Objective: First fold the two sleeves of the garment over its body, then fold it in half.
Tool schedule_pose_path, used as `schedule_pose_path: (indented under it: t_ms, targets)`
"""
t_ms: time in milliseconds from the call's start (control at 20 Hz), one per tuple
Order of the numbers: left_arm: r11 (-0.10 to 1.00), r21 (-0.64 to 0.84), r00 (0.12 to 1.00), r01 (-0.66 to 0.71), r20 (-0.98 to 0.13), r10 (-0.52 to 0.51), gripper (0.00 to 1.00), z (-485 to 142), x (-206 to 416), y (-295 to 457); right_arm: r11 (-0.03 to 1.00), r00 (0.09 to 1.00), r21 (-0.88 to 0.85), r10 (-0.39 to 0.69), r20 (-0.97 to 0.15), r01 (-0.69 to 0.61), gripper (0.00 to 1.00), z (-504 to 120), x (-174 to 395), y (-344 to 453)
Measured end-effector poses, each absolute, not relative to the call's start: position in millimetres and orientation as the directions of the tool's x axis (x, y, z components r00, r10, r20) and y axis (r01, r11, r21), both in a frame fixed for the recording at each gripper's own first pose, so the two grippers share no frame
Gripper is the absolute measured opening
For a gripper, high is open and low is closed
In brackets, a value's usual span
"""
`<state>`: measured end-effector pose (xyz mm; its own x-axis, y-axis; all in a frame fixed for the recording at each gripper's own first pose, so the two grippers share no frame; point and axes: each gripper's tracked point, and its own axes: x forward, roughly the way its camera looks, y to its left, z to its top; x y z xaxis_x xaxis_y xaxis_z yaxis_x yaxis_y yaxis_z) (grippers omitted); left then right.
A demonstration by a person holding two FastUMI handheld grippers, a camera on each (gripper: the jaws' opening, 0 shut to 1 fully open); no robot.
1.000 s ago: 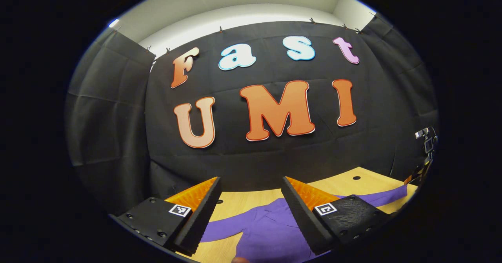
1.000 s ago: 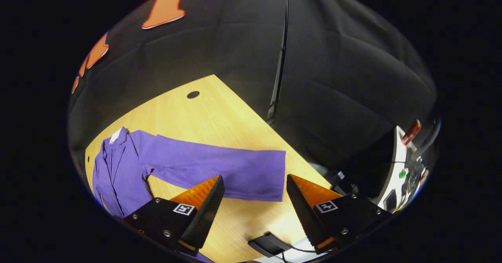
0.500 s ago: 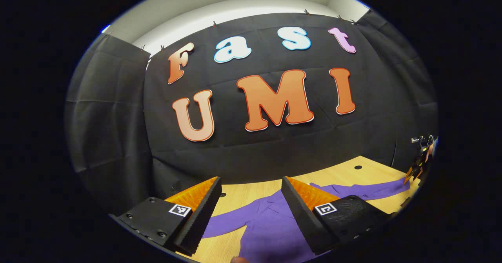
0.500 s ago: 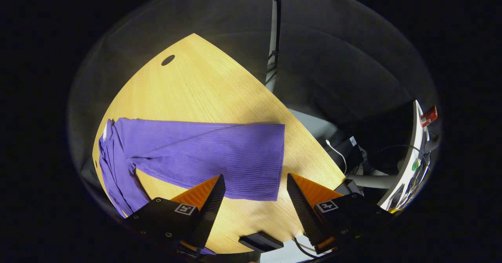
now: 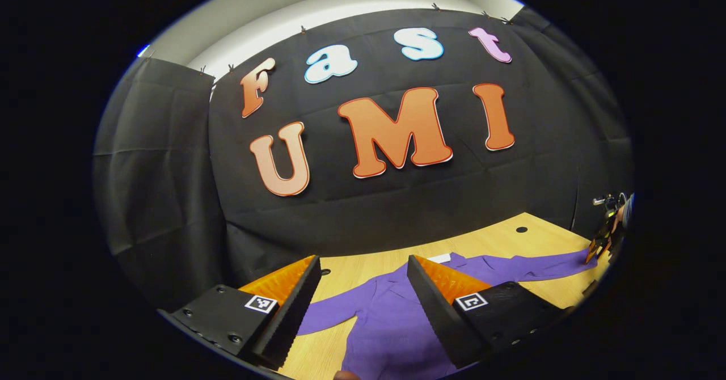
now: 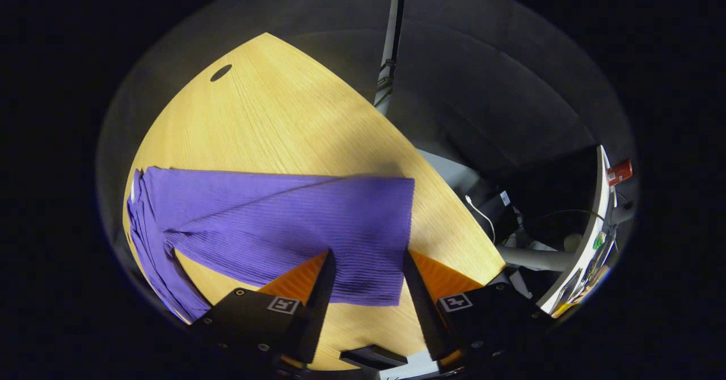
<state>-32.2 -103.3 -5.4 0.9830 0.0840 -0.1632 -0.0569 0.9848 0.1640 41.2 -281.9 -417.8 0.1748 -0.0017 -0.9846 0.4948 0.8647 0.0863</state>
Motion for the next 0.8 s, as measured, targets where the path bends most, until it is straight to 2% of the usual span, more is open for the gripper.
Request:
schedule_pose_path:
  t_ms: [50,150,200,250,350,450,800]
  targets:
    - [0.985,0.165,0.982,-0.058,-0.167,0.086,1.00,-6,-32,-106,0.865,0.183,0.088,-0.004,-0.983,0.493,0.72,-418,43,-279]
    - [0.985,0.164,0.981,-0.045,-0.182,0.075,1.00,-10,-30,-112,0.870,0.216,0.093,-0.016,-0.976,0.483,0.42,-418,49,-275]
    - [0.985,0.166,0.980,-0.039,-0.187,0.070,1.00,-11,-30,-114,0.870,0.235,0.101,-0.017,-0.972,0.482,0.34,-415,53,-274]
    - [0.985,0.171,0.979,-0.035,-0.192,0.068,1.00,-11,-30,-115,0.869,0.246,0.106,-0.018,-0.969,0.483,0.18,-416,54,-275]
    - [0.984,0.175,0.976,-0.018,-0.209,0.055,1.00,-13,-31,-118,0.867,0.251,0.152,0.033,-0.967,0.474,0.06,-415,54,-267]
    - [0.985,0.173,0.977,0.009,-0.211,0.028,1.00,-11,-29,-124,0.847,0.283,0.254,0.129,-0.950,0.467,0.04,-398,61,-241]
    - [0.987,0.158,0.981,0.030,-0.195,0.002,0.98,-14,-27,-101,0.888,0.446,0.320,0.152,-0.882,0.330,0.04,-313,93,-186]
